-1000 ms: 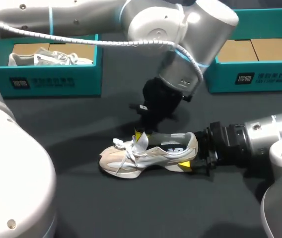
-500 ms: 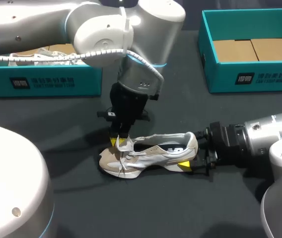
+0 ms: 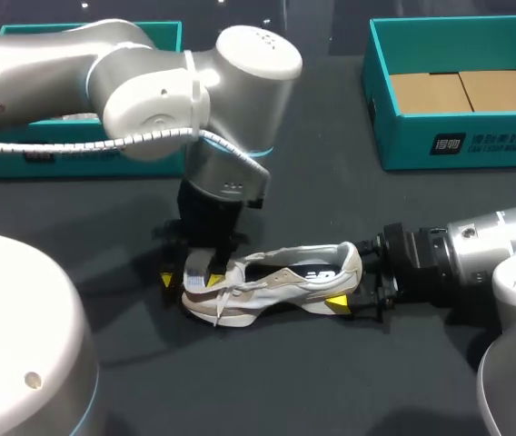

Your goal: Take the shoe out of the shoebox, open the shoe tongue, remove and reinsert the insole, then place the shoe into the shoebox

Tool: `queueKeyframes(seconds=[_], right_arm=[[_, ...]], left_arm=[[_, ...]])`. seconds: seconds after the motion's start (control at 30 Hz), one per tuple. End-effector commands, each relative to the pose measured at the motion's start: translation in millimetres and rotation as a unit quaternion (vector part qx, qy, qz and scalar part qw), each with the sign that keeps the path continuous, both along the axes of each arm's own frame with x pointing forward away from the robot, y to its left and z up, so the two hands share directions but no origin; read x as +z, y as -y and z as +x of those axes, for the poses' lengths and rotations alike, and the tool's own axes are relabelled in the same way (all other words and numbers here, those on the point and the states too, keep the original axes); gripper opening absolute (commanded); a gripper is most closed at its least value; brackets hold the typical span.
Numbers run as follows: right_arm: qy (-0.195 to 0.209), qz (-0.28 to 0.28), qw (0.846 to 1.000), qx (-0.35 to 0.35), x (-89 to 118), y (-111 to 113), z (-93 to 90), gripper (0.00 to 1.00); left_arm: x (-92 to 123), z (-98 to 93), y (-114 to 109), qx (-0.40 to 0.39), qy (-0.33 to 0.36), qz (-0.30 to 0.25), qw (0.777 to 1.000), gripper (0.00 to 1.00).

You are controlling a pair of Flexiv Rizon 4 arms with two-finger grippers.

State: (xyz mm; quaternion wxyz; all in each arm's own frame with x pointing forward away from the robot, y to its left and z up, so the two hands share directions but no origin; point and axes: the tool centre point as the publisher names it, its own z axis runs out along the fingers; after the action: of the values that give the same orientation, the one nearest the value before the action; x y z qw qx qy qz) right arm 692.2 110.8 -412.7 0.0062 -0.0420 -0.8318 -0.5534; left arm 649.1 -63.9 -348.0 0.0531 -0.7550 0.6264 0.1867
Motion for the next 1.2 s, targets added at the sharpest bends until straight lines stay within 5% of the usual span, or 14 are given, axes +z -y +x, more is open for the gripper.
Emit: queueKeyframes(seconds=[0.03,0.4,0.67,0.73,0.8,0.83,0.87,0.93,1.2], right_arm=[[0.000,-0.002,1.000,-0.001,-0.2,-1.4,-0.8,0.00],[0.000,-0.002,1.000,-0.001,-0.2,-1.4,-0.8,0.00],[0.000,-0.002,1.000,-0.001,-0.2,-1.4,-0.8,0.00],[0.000,-0.002,1.000,-0.001,-0.2,-1.4,-0.8,0.00],[0.000,-0.002,1.000,-0.001,-0.2,-1.4,-0.8,0.00],[0.000,-0.002,1.000,-0.001,-0.2,-1.4,-0.8,0.00],[0.000,-0.002,1.000,-0.001,-0.2,-1.4,-0.8,0.00],[0.000,-0.002,1.000,-0.001,-0.2,-1.4,-0.8,0.00],[0.000,-0.002,1.000,-0.001,-0.2,-1.4,-0.8,0.00]], left_arm=[[-3.4,-0.8,-3.9,0.002,-0.001,0.005,1.000,0.85],[87.7,6.6,20.5,-0.085,0.040,-0.139,0.986,0.89],[136.4,1.9,47.4,-0.285,0.065,-0.213,0.932,0.95],[144.0,0.5,51.7,-0.348,0.062,-0.227,0.907,0.85],[147.5,-2.6,56.1,-0.446,0.050,-0.237,0.862,0.29],[151.0,-3.5,56.4,-0.535,0.038,-0.239,0.809,0.00],[155.3,-1.0,55.6,-0.600,0.020,-0.250,0.759,0.00],[160.7,8.9,61.0,-0.646,-0.021,-0.276,0.712,0.00],[160.7,8.9,61.0,-0.646,-0.021,-0.276,0.712,0.00]])
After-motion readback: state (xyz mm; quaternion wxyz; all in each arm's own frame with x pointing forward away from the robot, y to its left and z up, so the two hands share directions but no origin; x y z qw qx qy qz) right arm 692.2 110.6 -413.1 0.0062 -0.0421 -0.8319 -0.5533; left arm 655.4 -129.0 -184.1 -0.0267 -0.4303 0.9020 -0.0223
